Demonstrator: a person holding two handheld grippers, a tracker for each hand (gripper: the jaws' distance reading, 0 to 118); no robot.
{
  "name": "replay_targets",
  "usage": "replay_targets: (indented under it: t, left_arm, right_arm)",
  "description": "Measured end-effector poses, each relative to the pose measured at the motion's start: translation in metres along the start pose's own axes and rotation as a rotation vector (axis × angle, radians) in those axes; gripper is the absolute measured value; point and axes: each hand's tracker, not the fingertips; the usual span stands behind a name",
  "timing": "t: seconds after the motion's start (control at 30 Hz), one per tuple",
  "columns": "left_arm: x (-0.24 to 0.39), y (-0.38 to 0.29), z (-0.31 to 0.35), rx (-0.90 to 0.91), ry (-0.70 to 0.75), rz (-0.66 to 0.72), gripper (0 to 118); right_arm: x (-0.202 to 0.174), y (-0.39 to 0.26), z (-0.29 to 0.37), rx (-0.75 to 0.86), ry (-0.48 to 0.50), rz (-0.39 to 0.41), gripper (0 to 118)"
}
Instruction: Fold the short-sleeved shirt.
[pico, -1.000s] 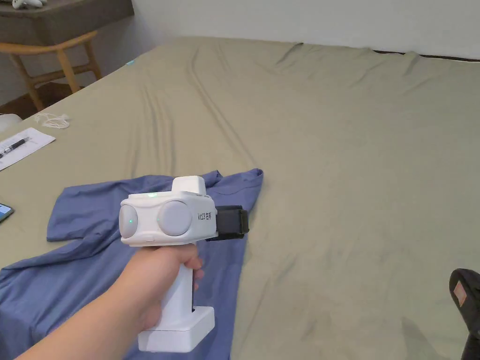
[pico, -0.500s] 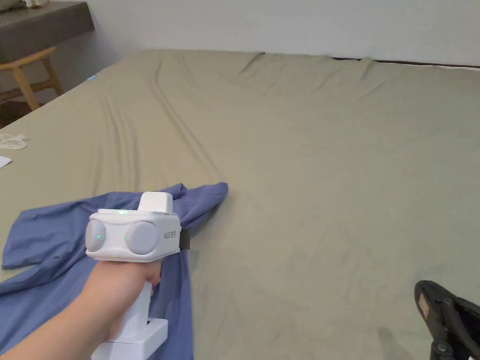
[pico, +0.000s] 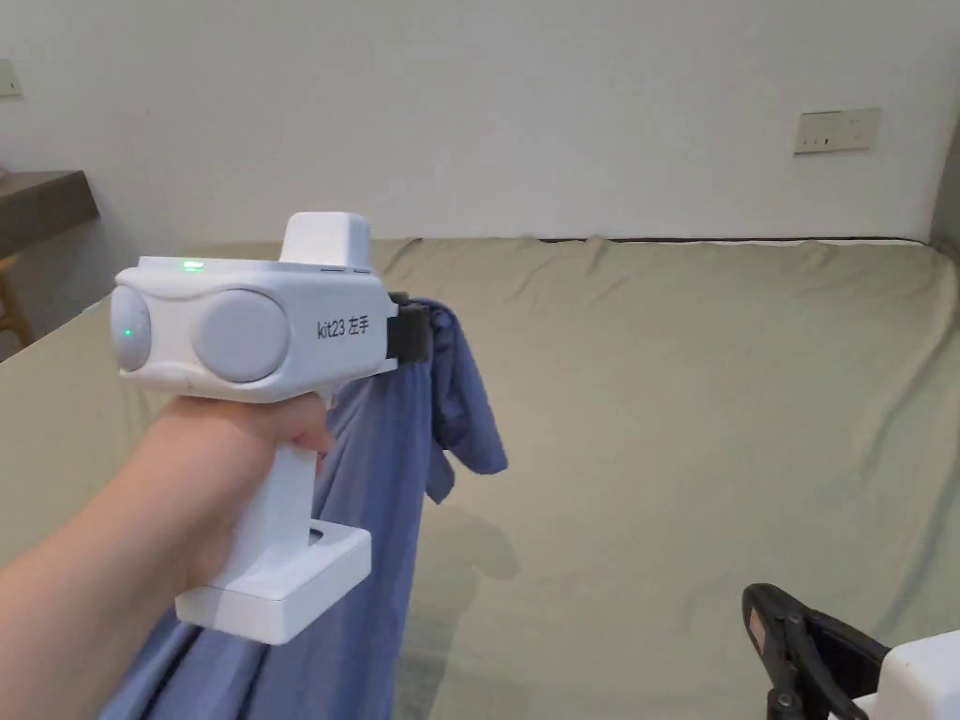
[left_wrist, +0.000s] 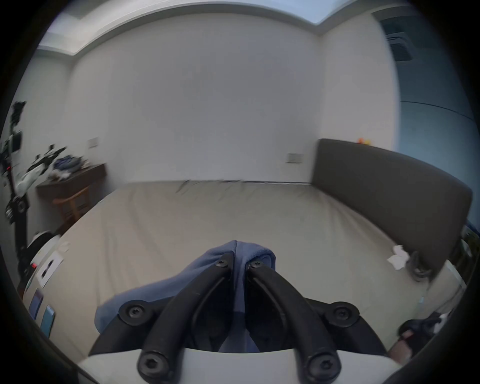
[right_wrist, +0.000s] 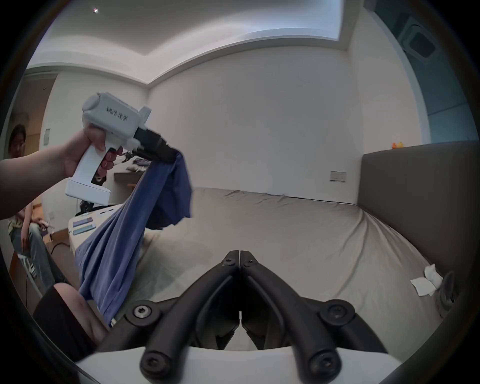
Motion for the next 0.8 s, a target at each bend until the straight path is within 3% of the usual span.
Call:
replay_targets:
  t: [0.13, 0.17, 0.23, 0.37, 0.4, 0.5, 0.57, 0.67, 0.7, 0.77, 0.8]
  left_arm:
    - [0.091, 0.019, -0.018, 0.031, -0.149, -0.072, 5]
    - [0.116, 0.022, -0.027, 0.021, -0.195, -0.062, 5]
    - [0.161, 0.024, -0.049, -0.015, -0.288, -0.054, 5]
    - [0.248, -0.005, -0.091, -0.098, -0.379, -0.138, 5]
    - [0.264, -0.017, -0.101, -0.136, -0.395, -0.134, 5]
    - [0.302, -0.075, -0.130, -0.283, -0.406, -0.151, 5]
    - [0.323, -0.119, -0.141, -0.349, -0.454, -0.189, 5]
    - [0.344, -0.176, -0.151, -0.441, -0.465, -0.238, 5]
    - [0.347, -0.189, -0.154, -0.460, -0.458, -0.241, 5]
    - [0.352, -0.213, -0.156, -0.450, -0.419, -0.239, 15]
    - [0.351, -0.220, -0.156, -0.440, -0.409, -0.239, 31]
  right_arm:
    - [0.034, 0.003, 0.013, -0.011, -0.147, -0.094, 0]
    - [0.039, 0.007, 0.021, 0.087, -0.242, 0.024, 0]
    - [0.054, 0.014, 0.037, 0.207, -0.374, 0.145, 0]
    - [0.101, 0.016, 0.065, 0.177, -0.568, -0.065, 0]
    - [0.109, 0.014, 0.067, 0.185, -0.612, -0.060, 0]
    - [0.100, 0.013, 0.060, 0.119, -0.631, -0.149, 0]
    - [0.109, 0.005, 0.131, 0.102, -0.633, -0.128, 0]
    - [0.102, 0.007, 0.130, 0.077, -0.615, -0.136, 0]
    - [0.117, -0.001, 0.136, 0.075, -0.614, -0.124, 0]
    - [0.118, -0.001, 0.136, 0.088, -0.610, -0.066, 0]
    - [0.118, -0.003, 0.138, 0.088, -0.610, -0.078, 0]
